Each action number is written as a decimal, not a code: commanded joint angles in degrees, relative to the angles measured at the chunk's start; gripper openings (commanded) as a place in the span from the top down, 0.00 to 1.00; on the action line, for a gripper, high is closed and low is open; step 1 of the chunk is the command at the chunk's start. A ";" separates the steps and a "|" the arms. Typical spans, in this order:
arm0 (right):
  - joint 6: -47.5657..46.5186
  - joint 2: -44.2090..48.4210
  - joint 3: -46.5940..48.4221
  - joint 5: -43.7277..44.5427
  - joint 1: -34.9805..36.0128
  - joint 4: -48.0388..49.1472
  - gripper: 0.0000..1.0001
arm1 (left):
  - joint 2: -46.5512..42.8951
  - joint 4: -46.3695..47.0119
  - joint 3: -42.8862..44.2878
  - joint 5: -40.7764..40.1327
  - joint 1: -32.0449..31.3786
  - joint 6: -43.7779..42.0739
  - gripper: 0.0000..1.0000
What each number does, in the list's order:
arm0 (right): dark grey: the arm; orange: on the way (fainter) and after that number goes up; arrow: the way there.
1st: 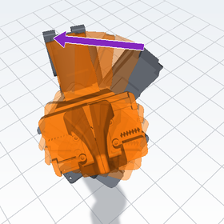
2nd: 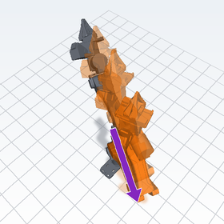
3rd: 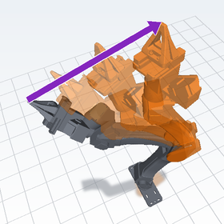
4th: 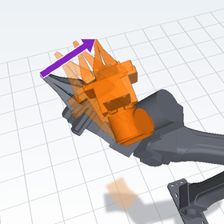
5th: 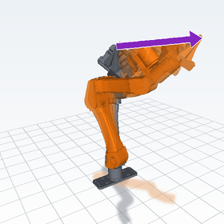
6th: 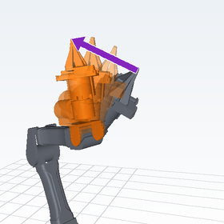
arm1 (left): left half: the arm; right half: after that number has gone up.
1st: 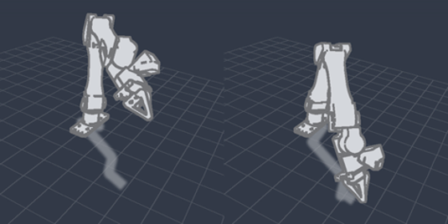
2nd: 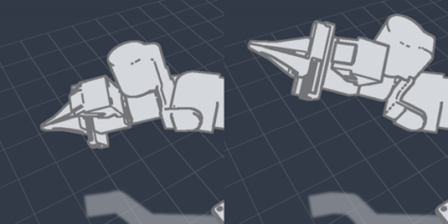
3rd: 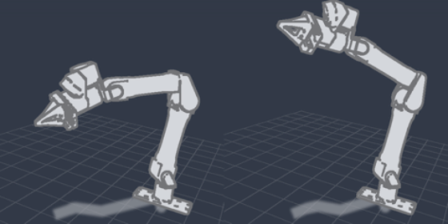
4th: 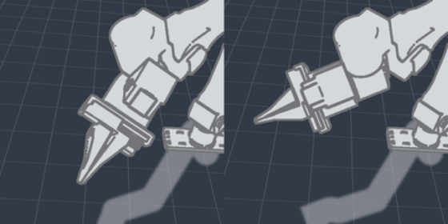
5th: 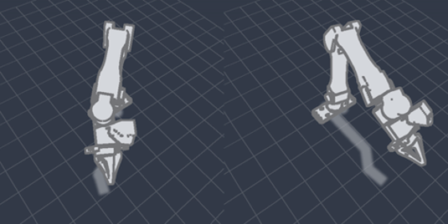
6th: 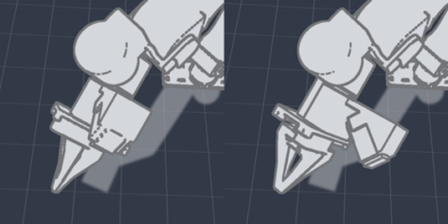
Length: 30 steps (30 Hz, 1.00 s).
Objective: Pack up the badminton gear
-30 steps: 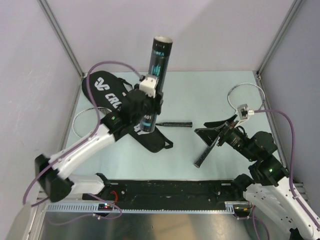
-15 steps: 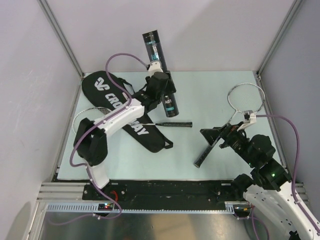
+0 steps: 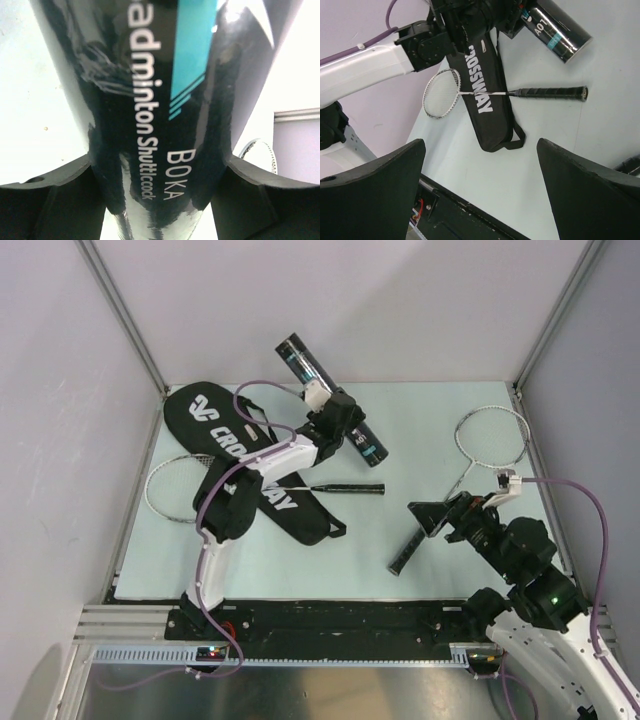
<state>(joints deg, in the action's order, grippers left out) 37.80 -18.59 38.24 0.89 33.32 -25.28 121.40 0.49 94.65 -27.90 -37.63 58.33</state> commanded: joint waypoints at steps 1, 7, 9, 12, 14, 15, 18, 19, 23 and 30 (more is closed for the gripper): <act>1.57 -2.04 0.26 0.98 0.26 1.23 0.01 | 2.01 6.15 3.76 -2.39 1.20 6.95 0.26; 2.72 -4.96 0.26 0.07 0.32 3.30 0.02 | 2.57 6.36 1.56 -0.73 2.10 4.89 0.10; 2.83 -5.60 0.21 0.12 0.34 4.03 0.02 | 1.54 6.34 -0.70 -0.64 2.40 5.07 0.03; 2.89 -6.20 0.25 0.59 0.32 4.90 0.03 | -1.24 6.35 -4.36 -0.45 2.51 4.81 0.01; 2.72 -6.46 0.26 1.09 0.34 5.44 0.03 | -3.63 6.34 -6.82 -0.17 2.48 3.51 0.00; 2.58 -6.68 0.26 1.38 0.29 5.69 0.03 | -5.03 6.31 -7.98 -0.15 2.47 2.56 0.00; 1.59 -7.74 0.26 1.94 0.32 6.86 0.03 | -11.04 5.95 -12.92 -0.66 2.70 -2.00 0.00; 1.27 -8.59 0.26 1.98 0.33 7.19 0.03 | -12.87 5.59 -14.90 -0.75 2.76 -3.84 0.00; -0.29 -13.01 0.26 1.69 0.32 8.92 0.04 | -21.86 -1.87 -20.05 -4.80 3.39 -12.21 0.00; -0.40 -21.75 0.53 -2.13 0.43 13.71 0.06 | -39.86 -12.94 -32.88 -12.23 8.33 -8.22 0.00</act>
<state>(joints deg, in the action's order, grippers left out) 37.78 -37.23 38.24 0.93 33.32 -16.91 89.95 -4.14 67.66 -32.84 -33.06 47.99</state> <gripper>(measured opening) 0.952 0.995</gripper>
